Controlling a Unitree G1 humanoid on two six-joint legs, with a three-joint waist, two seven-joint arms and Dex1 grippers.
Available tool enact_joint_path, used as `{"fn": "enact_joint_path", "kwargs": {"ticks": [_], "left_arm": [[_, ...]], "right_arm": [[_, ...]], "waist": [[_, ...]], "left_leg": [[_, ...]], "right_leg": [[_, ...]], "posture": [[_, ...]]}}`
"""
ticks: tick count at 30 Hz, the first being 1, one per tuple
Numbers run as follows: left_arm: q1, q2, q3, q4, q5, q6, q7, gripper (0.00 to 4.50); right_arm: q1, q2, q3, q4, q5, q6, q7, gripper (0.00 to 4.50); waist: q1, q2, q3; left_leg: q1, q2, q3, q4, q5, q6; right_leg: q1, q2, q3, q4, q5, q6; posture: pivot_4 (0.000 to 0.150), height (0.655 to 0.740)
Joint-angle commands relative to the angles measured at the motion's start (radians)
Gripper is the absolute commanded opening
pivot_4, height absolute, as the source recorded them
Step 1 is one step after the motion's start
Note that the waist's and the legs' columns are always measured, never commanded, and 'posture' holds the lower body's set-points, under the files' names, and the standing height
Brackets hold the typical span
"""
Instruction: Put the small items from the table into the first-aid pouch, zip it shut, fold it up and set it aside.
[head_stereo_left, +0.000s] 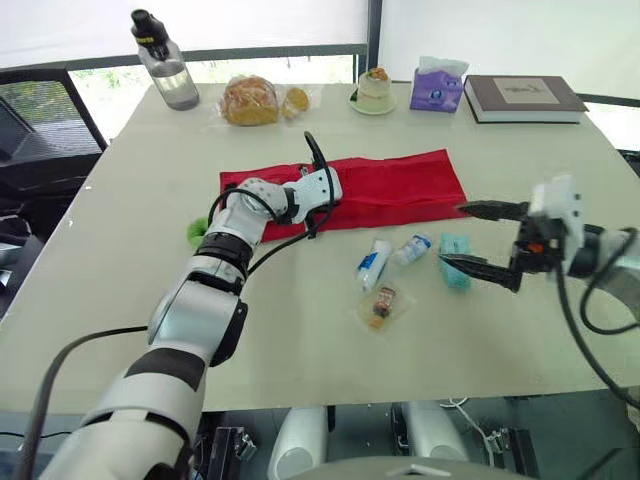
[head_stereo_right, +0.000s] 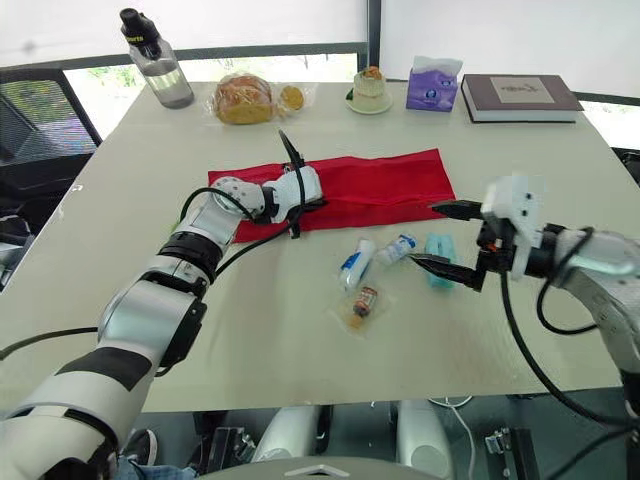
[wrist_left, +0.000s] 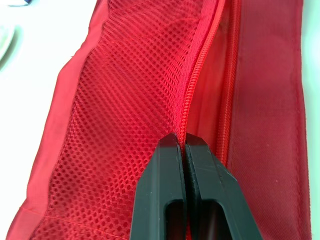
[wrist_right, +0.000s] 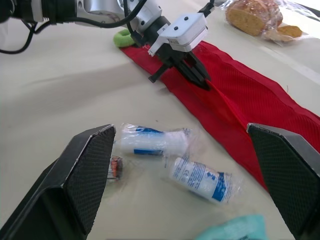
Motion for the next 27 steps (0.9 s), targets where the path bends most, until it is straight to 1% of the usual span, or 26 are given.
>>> {"fn": "enact_joint_path", "kwargs": {"ticks": [1, 3, 6, 11, 13, 21, 24, 27], "left_arm": [[-0.018, -0.006, 0.009, -0.026, -0.004, -0.008, 0.002, 0.07], [-0.022, -0.008, 0.009, -0.022, -0.002, -0.005, 0.005, 0.07], [-0.021, -0.008, 0.010, -0.022, 0.000, -0.002, 0.009, 0.07], [-0.012, -0.011, 0.011, -0.033, -0.003, 0.006, 0.011, 0.07], [-0.009, -0.012, 0.012, -0.037, -0.004, 0.009, 0.010, 0.07], [0.004, -0.011, 0.015, -0.058, -0.009, 0.019, 0.013, 0.07], [0.008, -0.012, 0.017, -0.066, -0.010, 0.024, 0.015, 0.07], [0.012, -0.012, 0.018, -0.076, -0.011, 0.030, 0.017, 0.07]], "right_arm": [[-0.144, 0.044, 0.134, 0.126, -0.142, -0.122, 0.102, 4.50], [-0.199, 0.076, 0.211, 0.186, -0.214, -0.177, 0.148, 4.50], [-0.250, 0.132, 0.297, 0.252, -0.284, -0.240, 0.205, 4.50], [-0.334, 0.209, 0.397, 0.396, -0.410, -0.336, 0.258, 4.50], [-0.380, 0.229, 0.439, 0.488, -0.489, -0.409, 0.268, 4.50], [-0.532, 0.319, 0.513, 0.783, -0.685, -0.601, 0.262, 4.50], [-0.547, 0.349, 0.511, 0.828, -0.703, -0.634, 0.271, 4.50], [-0.548, 0.375, 0.517, 0.835, -0.707, -0.650, 0.301, 4.50]], "waist": [[0.001, 0.000, 0.000], [0.003, 0.000, 0.000], [0.001, 0.000, 0.000], [0.002, 0.000, 0.000], [0.001, 0.000, 0.000], [0.000, 0.000, 0.000], [0.000, 0.000, 0.000], [-0.001, 0.001, 0.000]], "left_leg": [[0.000, 0.000, 0.000, 0.000, 0.000, 0.000], [-0.001, 0.000, -0.001, -0.001, 0.000, 0.000], [-0.001, 0.000, -0.001, -0.001, 0.000, 0.000], [-0.001, -0.001, 0.000, -0.001, 0.000, 0.000], [-0.001, -0.001, -0.001, 0.000, 0.000, 0.000], [0.000, -0.001, -0.001, -0.001, 0.000, 0.000], [0.000, -0.001, -0.001, -0.001, 0.000, 0.000], [0.000, -0.001, -0.001, -0.001, 0.000, 0.000]], "right_leg": [[0.000, 0.000, 0.000, 0.000, 0.000, 0.000], [0.000, 0.000, -0.001, -0.001, 0.000, 0.000], [0.000, 0.000, -0.001, -0.001, 0.000, 0.000], [-0.001, 0.000, 0.000, -0.001, 0.000, 0.000], [-0.001, 0.000, -0.001, 0.000, 0.000, 0.000], [-0.001, 0.000, -0.001, 0.001, 0.000, -0.001], [-0.001, 0.000, -0.001, 0.000, 0.000, -0.001], [-0.001, 0.000, -0.001, 0.000, 0.001, -0.001]], "posture": [[0.150, 0.7400], [0.150, 0.7400], [0.150, 0.7400], [0.150, 0.7400], [0.150, 0.7400], [0.150, 0.7400], [0.150, 0.7400], [0.150, 0.7400]]}}
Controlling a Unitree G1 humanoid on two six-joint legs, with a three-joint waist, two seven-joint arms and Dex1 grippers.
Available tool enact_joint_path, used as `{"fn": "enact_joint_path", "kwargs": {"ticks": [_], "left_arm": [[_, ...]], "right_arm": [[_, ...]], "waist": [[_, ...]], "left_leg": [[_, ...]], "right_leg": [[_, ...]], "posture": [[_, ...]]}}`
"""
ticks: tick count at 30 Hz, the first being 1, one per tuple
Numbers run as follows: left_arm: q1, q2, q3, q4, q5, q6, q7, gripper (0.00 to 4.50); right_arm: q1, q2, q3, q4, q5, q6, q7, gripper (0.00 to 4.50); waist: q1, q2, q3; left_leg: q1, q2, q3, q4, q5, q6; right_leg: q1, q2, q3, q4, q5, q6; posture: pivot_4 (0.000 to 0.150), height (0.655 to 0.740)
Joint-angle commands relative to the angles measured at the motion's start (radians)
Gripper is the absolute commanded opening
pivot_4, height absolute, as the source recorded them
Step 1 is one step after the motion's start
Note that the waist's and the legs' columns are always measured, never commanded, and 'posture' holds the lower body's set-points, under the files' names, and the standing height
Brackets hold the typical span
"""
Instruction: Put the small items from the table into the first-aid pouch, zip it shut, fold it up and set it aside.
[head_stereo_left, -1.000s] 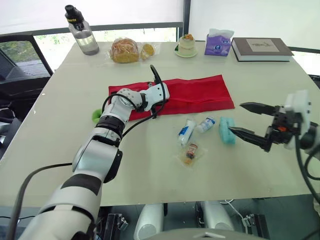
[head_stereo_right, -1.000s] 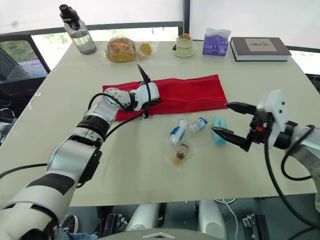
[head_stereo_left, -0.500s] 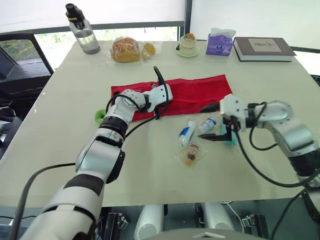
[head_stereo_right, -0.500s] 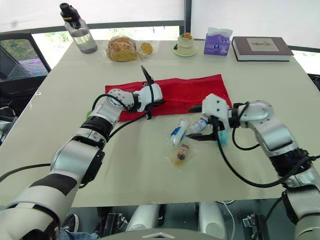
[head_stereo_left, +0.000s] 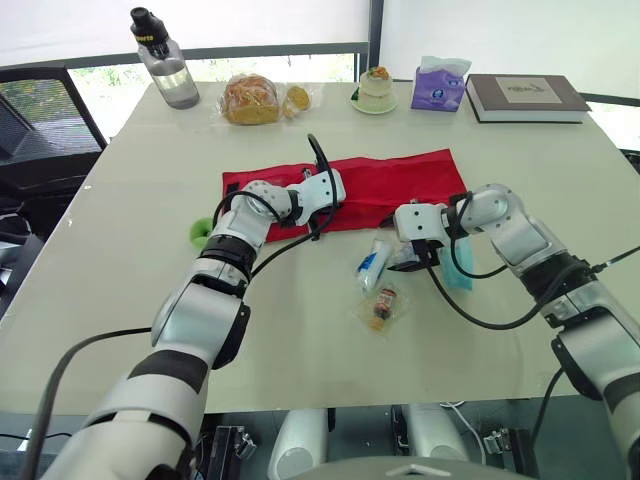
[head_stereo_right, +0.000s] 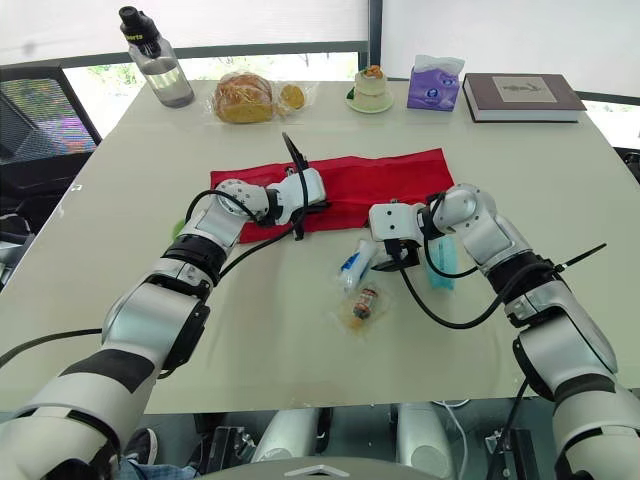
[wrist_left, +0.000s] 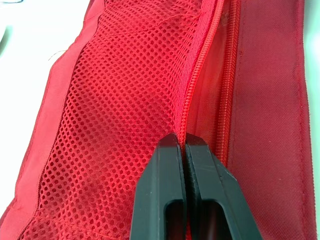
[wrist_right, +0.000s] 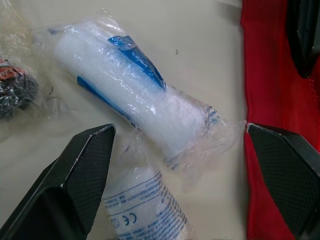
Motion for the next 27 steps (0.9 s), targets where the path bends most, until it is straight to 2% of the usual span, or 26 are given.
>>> {"fn": "enact_joint_path", "kwargs": {"ticks": [1, 6, 17, 19, 20, 21, 24, 25, 27], "left_arm": [[-0.005, 0.002, 0.017, -0.050, -0.012, 0.005, 0.008, 0.07], [0.000, -0.001, 0.018, -0.063, -0.014, 0.015, 0.009, 0.07], [0.005, -0.007, 0.015, -0.080, -0.014, 0.021, 0.008, 0.07], [0.006, -0.006, 0.015, -0.083, -0.015, 0.023, 0.009, 0.00], [0.007, -0.006, 0.016, -0.085, -0.015, 0.023, 0.009, 0.00], [0.008, -0.005, 0.016, -0.086, -0.015, 0.024, 0.009, 0.00], [0.012, -0.004, 0.016, -0.092, -0.015, 0.027, 0.008, 0.00], [0.013, -0.004, 0.016, -0.094, -0.015, 0.027, 0.008, 0.00], [0.016, -0.005, 0.016, -0.096, -0.015, 0.029, 0.008, 0.00]], "right_arm": [[-0.017, 0.021, -0.004, -0.010, -0.003, -0.036, 0.047, 4.50], [-0.010, 0.029, -0.003, -0.030, -0.012, -0.050, 0.086, 4.50], [-0.054, 0.047, -0.001, 0.049, -0.087, -0.099, 0.075, 4.50], [-0.053, 0.052, -0.004, 0.044, -0.087, -0.092, 0.079, 3.96], [-0.051, 0.053, -0.004, 0.040, -0.087, -0.089, 0.082, 3.48], [-0.050, 0.052, -0.005, 0.038, -0.088, -0.089, 0.086, 3.31], [-0.043, 0.048, -0.009, 0.018, -0.083, -0.081, 0.105, 1.89], [-0.041, 0.045, -0.010, 0.011, -0.082, -0.078, 0.110, 1.67], [-0.032, 0.044, -0.022, -0.024, -0.059, -0.041, 0.131, 0.93]], "waist": [[0.000, 0.000, 0.000], [0.000, 0.000, 0.000], [0.000, 0.000, 0.000], [-0.001, 0.000, 0.000], [-0.001, 0.000, 0.000], [-0.001, 0.000, 0.000], [0.000, 0.000, 0.000], [0.000, 0.000, 0.000], [-0.001, 0.000, 0.000]], "left_leg": [[0.000, 0.000, 0.000, 0.000, 0.000, 0.000], [0.000, 0.000, 0.000, 0.000, 0.000, 0.000], [0.000, 0.000, 0.000, 0.000, 0.000, 0.000], [0.000, 0.000, 0.000, 0.000, 0.000, 0.000], [0.000, 0.000, 0.000, 0.000, 0.000, 0.000], [0.000, 0.000, 0.000, 0.000, 0.000, 0.000], [0.000, 0.000, 0.000, 0.000, 0.000, 0.000], [0.000, 0.000, 0.000, 0.000, 0.000, 0.000], [0.000, 0.000, 0.000, 0.000, 0.000, 0.000]], "right_leg": [[0.000, 0.000, 0.000, 0.000, 0.000, 0.000], [0.000, 0.000, 0.000, 0.000, 0.000, 0.000], [0.000, 0.000, 0.000, 0.001, 0.000, 0.000], [0.000, 0.000, 0.000, 0.001, 0.000, 0.000], [0.000, 0.000, 0.000, 0.001, 0.000, 0.000], [0.000, 0.000, 0.000, 0.001, 0.000, 0.000], [0.000, 0.000, 0.000, 0.001, 0.000, 0.000], [0.000, 0.000, 0.000, 0.001, 0.000, 0.000], [0.000, 0.000, 0.000, 0.001, 0.000, 0.000]], "posture": [[0.150, 0.7400], [0.150, 0.7400], [0.150, 0.7400], [0.150, 0.7400], [0.150, 0.7400], [0.150, 0.7400], [0.150, 0.7400], [0.150, 0.7400], [0.150, 0.7400]]}}
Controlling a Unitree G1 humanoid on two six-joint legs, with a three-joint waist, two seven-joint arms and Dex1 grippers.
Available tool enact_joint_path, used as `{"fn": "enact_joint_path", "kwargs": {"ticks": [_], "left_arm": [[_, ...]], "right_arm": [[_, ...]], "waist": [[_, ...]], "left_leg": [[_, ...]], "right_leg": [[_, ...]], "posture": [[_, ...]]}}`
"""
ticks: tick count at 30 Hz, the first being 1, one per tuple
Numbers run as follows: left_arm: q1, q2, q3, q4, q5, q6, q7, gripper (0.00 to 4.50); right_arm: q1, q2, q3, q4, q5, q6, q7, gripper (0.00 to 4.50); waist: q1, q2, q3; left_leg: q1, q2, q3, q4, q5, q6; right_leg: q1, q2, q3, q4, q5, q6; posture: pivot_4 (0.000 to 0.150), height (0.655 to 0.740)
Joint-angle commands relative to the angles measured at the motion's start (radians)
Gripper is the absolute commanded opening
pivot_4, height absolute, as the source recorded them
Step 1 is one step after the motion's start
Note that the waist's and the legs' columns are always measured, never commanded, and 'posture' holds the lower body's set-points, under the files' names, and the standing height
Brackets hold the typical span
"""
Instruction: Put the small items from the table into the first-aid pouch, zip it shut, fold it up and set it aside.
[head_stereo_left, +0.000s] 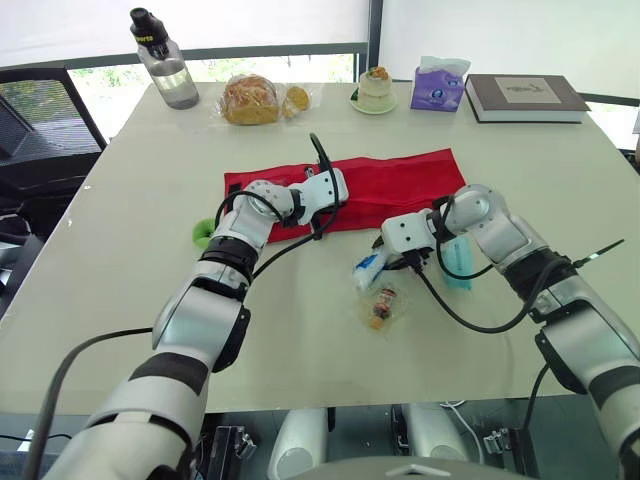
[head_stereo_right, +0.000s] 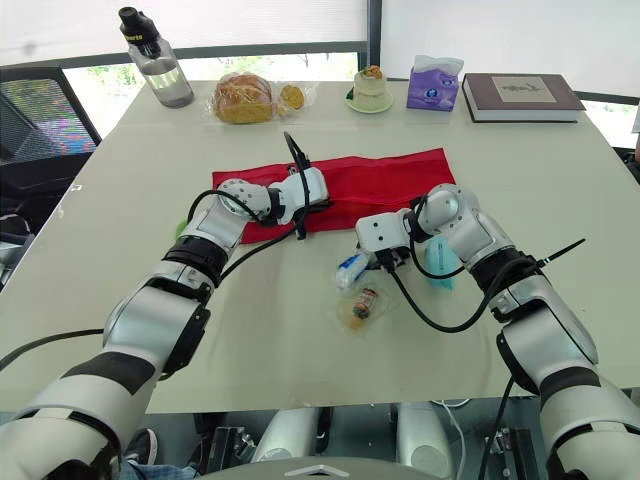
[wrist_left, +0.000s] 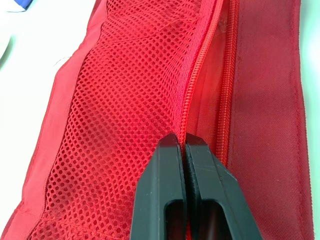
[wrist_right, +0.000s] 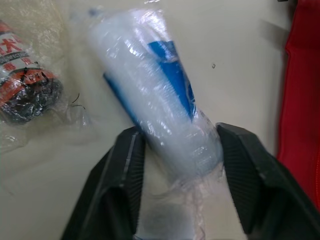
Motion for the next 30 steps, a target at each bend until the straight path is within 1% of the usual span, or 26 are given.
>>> {"fn": "enact_joint_path", "kwargs": {"ticks": [1, 2, 3, 6, 10, 13, 18, 19, 24, 26, 30], "left_arm": [[0.001, -0.003, 0.015, -0.040, -0.014, 0.002, 0.006, 0.00], [0.002, -0.003, 0.015, -0.041, -0.014, 0.002, 0.006, 0.00], [0.002, -0.004, 0.015, -0.041, -0.015, 0.002, 0.006, 0.00], [0.003, -0.007, 0.014, -0.040, -0.015, 0.002, 0.005, 0.00], [0.002, -0.010, 0.015, -0.037, -0.015, 0.003, 0.006, 0.00], [0.001, -0.012, 0.018, -0.036, -0.019, 0.007, 0.003, 0.00], [0.001, -0.014, 0.018, -0.035, -0.020, 0.011, -0.001, 0.00], [0.000, -0.014, 0.018, -0.033, -0.021, 0.012, -0.001, 0.00], [-0.006, -0.021, 0.017, -0.027, -0.022, 0.013, -0.001, 0.00], [-0.008, -0.022, 0.017, -0.026, -0.022, 0.013, 0.000, 0.00], [-0.008, -0.023, 0.017, -0.026, -0.022, 0.014, 0.000, 0.00]], "right_arm": [[0.009, -0.008, -0.035, -0.089, 0.049, 0.059, 0.039, 0.48], [0.014, -0.010, -0.040, -0.110, 0.060, 0.082, 0.048, 0.15], [0.020, -0.015, -0.043, -0.133, 0.067, 0.107, 0.055, 0.03], [0.037, -0.030, -0.053, -0.200, 0.079, 0.190, 0.059, 0.03], [0.058, -0.032, -0.096, -0.292, 0.105, 0.311, 0.001, 0.03], [0.078, -0.040, -0.134, -0.369, 0.095, 0.401, -0.068, 0.03], [0.093, -0.062, -0.196, -0.490, 0.147, 0.573, -0.100, 0.03], [0.104, -0.074, -0.200, -0.511, 0.154, 0.580, -0.099, 0.03], [0.170, -0.173, -0.171, -0.574, 0.093, 0.556, -0.119, 0.03], [0.182, -0.200, -0.191, -0.585, 0.090, 0.561, -0.135, 0.03], [0.206, -0.300, -0.254, -0.584, 0.088, 0.595, -0.157, 0.03]], "waist": [[0.000, 0.000, 0.000], [0.000, 0.000, 0.000], [0.000, 0.000, 0.000], [0.001, 0.000, 0.000], [0.002, 0.000, 0.000], [0.002, 0.000, 0.000], [0.002, 0.000, 0.000], [0.002, 0.000, 0.000], [0.005, 0.000, 0.000], [0.003, 0.000, 0.000], [0.003, 0.000, 0.000]], "left_leg": [[0.000, 0.000, 0.000, 0.000, 0.000, 0.000], [0.000, 0.000, 0.000, 0.000, 0.000, 0.000], [0.000, 0.000, 0.000, 0.000, 0.000, 0.000], [0.000, 0.000, 0.000, 0.000, 0.000, 0.000], [0.000, 0.000, 0.000, 0.000, 0.000, 0.000], [0.000, 0.000, 0.000, 0.000, 0.000, 0.000], [0.000, 0.000, 0.000, 0.000, 0.000, 0.000], [0.000, 0.000, 0.000, 0.000, 0.000, 0.000], [-0.001, 0.000, 0.000, 0.000, 0.000, 0.000], [-0.001, -0.001, 0.000, 0.000, 0.000, 0.000], [-0.001, 0.000, 0.000, 0.000, 0.000, 0.000]], "right_leg": [[0.000, 0.000, 0.000, 0.000, 0.000, 0.000], [0.000, 0.000, 0.000, 0.000, 0.000, 0.000], [0.000, 0.000, 0.000, 0.000, 0.000, 0.000], [0.000, 0.000, 0.000, 0.000, 0.000, 0.000], [0.000, 0.000, 0.000, 0.000, 0.000, 0.000], [0.000, 0.000, 0.000, 0.000, 0.000, 0.000], [0.000, 0.000, 0.000, 0.000, 0.000, 0.000], [0.000, 0.000, 0.000, 0.000, 0.000, 0.000], [0.000, 0.000, 0.000, -0.001, 0.000, 0.000], [0.000, -0.001, 0.000, -0.001, 0.000, 0.000], [-0.001, 0.000, 0.000, 0.000, 0.000, 0.000]], "posture": [[0.150, 0.7400], [0.150, 0.7400], [0.150, 0.7400], [0.150, 0.7400], [0.150, 0.7400], [0.150, 0.7400], [0.150, 0.7400], [0.150, 0.7400], [0.150, 0.7400], [0.150, 0.7400], [0.150, 0.7400]]}}
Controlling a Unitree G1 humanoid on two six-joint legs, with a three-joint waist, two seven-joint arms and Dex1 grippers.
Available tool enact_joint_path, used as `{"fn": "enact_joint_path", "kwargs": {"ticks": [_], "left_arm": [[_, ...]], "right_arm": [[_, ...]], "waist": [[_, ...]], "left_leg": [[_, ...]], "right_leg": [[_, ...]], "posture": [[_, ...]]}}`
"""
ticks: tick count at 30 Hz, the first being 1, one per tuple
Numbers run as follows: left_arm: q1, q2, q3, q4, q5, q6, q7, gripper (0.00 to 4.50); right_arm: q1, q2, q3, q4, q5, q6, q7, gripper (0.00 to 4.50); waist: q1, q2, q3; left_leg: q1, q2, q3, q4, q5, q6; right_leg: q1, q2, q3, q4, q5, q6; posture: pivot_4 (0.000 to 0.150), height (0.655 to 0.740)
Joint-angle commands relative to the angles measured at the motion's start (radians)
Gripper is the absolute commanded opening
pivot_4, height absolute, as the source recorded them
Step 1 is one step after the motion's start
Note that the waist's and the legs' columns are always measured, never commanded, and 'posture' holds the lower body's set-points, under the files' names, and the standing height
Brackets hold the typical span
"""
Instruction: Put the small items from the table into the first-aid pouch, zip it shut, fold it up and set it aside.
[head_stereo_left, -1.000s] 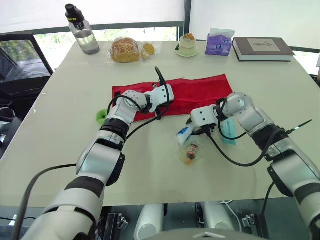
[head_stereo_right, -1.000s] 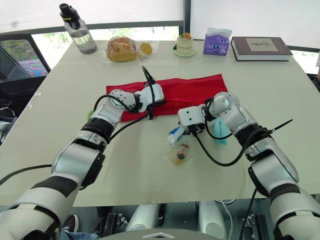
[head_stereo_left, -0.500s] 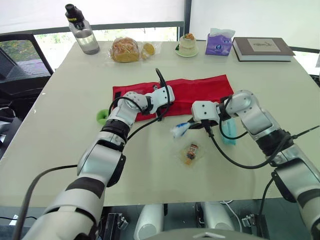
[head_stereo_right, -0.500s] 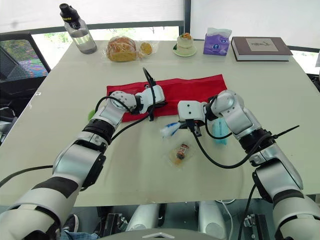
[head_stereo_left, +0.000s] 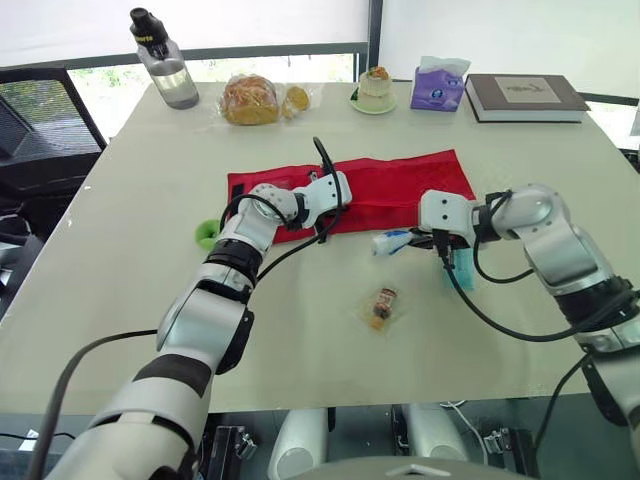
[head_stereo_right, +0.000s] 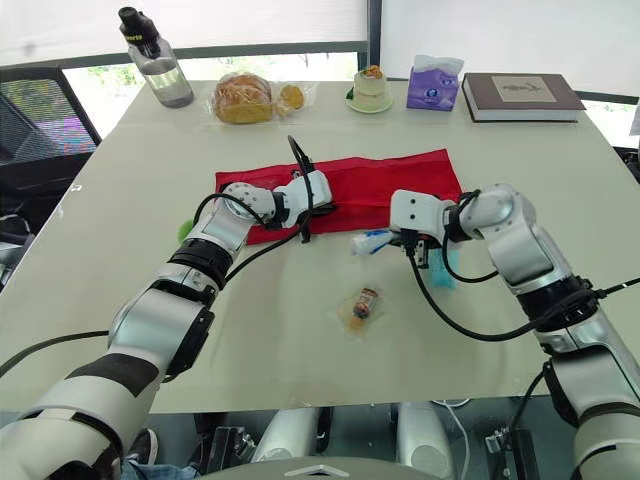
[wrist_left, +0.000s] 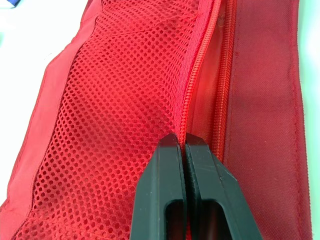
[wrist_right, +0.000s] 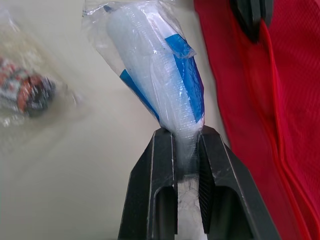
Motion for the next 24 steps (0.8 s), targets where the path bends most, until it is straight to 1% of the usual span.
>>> {"fn": "enact_joint_path", "kwargs": {"ticks": [1, 3, 6, 9, 11, 13, 14, 16, 19, 20, 21, 22, 24], "left_arm": [[-0.014, 0.001, 0.017, -0.025, -0.014, -0.002, 0.002, 0.00], [-0.012, 0.000, 0.017, -0.026, -0.014, -0.002, 0.002, 0.00], [-0.010, -0.003, 0.016, -0.026, -0.015, -0.002, 0.002, 0.00], [-0.010, -0.007, 0.015, -0.022, -0.015, -0.004, 0.005, 0.00], [-0.012, -0.012, 0.015, -0.018, -0.015, -0.004, 0.007, 0.00], [-0.013, -0.018, 0.014, -0.016, -0.015, -0.004, 0.010, 0.00], [-0.013, -0.020, 0.014, -0.015, -0.015, -0.005, 0.011, 0.00], [-0.014, -0.023, 0.014, -0.014, -0.015, -0.005, 0.011, 0.00], [-0.015, -0.025, 0.015, -0.011, -0.013, -0.007, 0.013, 0.00], [-0.015, -0.024, 0.016, -0.011, -0.013, -0.007, 0.013, 0.00], [-0.016, -0.024, 0.016, -0.009, -0.013, -0.007, 0.014, 0.00], [-0.015, -0.024, 0.016, -0.010, -0.013, -0.007, 0.014, 0.00], [-0.014, -0.023, 0.016, -0.012, -0.013, -0.006, 0.014, 0.00]], "right_arm": [[0.010, -0.087, -0.100, -0.028, 0.002, 0.039, -0.028, 0.03], [0.030, -0.129, -0.134, -0.016, 0.009, 0.075, -0.044, 0.03], [0.074, -0.172, -0.203, 0.005, 0.001, 0.217, -0.113, 0.03], [0.139, -0.219, -0.206, -0.035, 0.003, 0.331, -0.114, 0.03], [0.171, -0.247, -0.184, -0.075, -0.003, 0.480, -0.120, 0.03], [0.185, -0.242, -0.164, -0.084, 0.014, 0.691, -0.140, 0.03], [0.187, -0.236, -0.159, -0.083, 0.020, 0.756, -0.154, 0.03], [0.192, -0.224, -0.152, -0.046, 0.009, 0.807, -0.211, 0.03], [0.182, -0.185, -0.198, -0.003, 0.038, 0.846, -0.273, 0.03], [0.176, -0.177, -0.213, 0.009, 0.045, 0.843, -0.291, 0.49], [0.171, -0.174, -0.220, 0.017, 0.051, 0.839, -0.305, 1.15], [0.169, -0.177, -0.230, 0.016, 0.065, 0.832, -0.302, 1.25], [0.176, -0.192, -0.244, -0.010, 0.106, 0.816, -0.279, 2.28]], "waist": [[0.001, 0.000, 0.000], [0.002, 0.000, 0.000], [0.002, 0.000, 0.000], [0.002, 0.000, 0.000], [0.002, 0.000, 0.000], [0.001, 0.000, 0.000], [0.000, 0.000, 0.000], [0.000, 0.000, 0.000], [0.002, -0.001, -0.001], [0.002, -0.001, -0.001], [0.002, -0.001, -0.001], [0.002, -0.001, -0.001], [0.002, -0.001, -0.001]], "left_leg": [[0.000, 0.000, 0.000, 0.000, 0.000, 0.000], [0.000, 0.000, 0.000, 0.000, 0.000, 0.000], [0.000, 0.000, 0.000, 0.000, 0.000, 0.000], [0.000, 0.000, 0.000, -0.001, 0.000, 0.000], [0.000, 0.000, 0.000, -0.001, 0.000, 0.000], [0.000, 0.000, 0.001, 0.000, 0.000, 0.000], [0.000, 0.000, 0.001, 0.000, 0.000, 0.000], [0.000, 0.000, 0.001, 0.000, 0.000, 0.000], [0.001, 0.000, 0.000, 0.001, 0.000, 0.000], [0.001, 0.000, 0.000, 0.001, 0.000, 0.000], [0.001, 0.000, 0.000, 0.003, 0.000, 0.000], [0.001, 0.000, 0.000, 0.003, 0.000, 0.000], [0.001, -0.001, 0.000, 0.003, 0.000, 0.000]], "right_leg": [[0.000, 0.000, 0.000, 0.000, 0.000, 0.000], [0.000, 0.000, 0.000, -0.001, 0.000, 0.000], [0.000, 0.000, 0.000, -0.001, 0.000, 0.000], [0.000, 0.000, 0.000, -0.001, 0.000, 0.000], [0.000, 0.000, 0.000, -0.001, 0.000, 0.000], [0.000, 0.000, 0.001, -0.001, 0.000, 0.000], [0.000, 0.000, 0.001, -0.001, 0.000, 0.000], [0.000, 0.000, 0.001, -0.001, 0.000, 0.000], [0.002, 0.000, 0.000, -0.001, 0.000, 0.000], [0.002, 0.000, 0.000, -0.001, 0.000, 0.000], [0.003, 0.000, 0.000, -0.001, 0.001, 0.002], [0.003, 0.000, 0.001, -0.002, 0.001, 0.002], [0.003, -0.001, 0.001, -0.002, 0.002, 0.002]], "posture": [[0.150, 0.7400], [0.150, 0.7400], [0.150, 0.7400], [0.150, 0.7400], [0.150, 0.7400], [0.150, 0.7400], [0.150, 0.7400], [0.150, 0.7400], [0.150, 0.7400], [0.150, 0.7400], [0.150, 0.7400], [0.150, 0.7400], [0.150, 0.7400]]}}
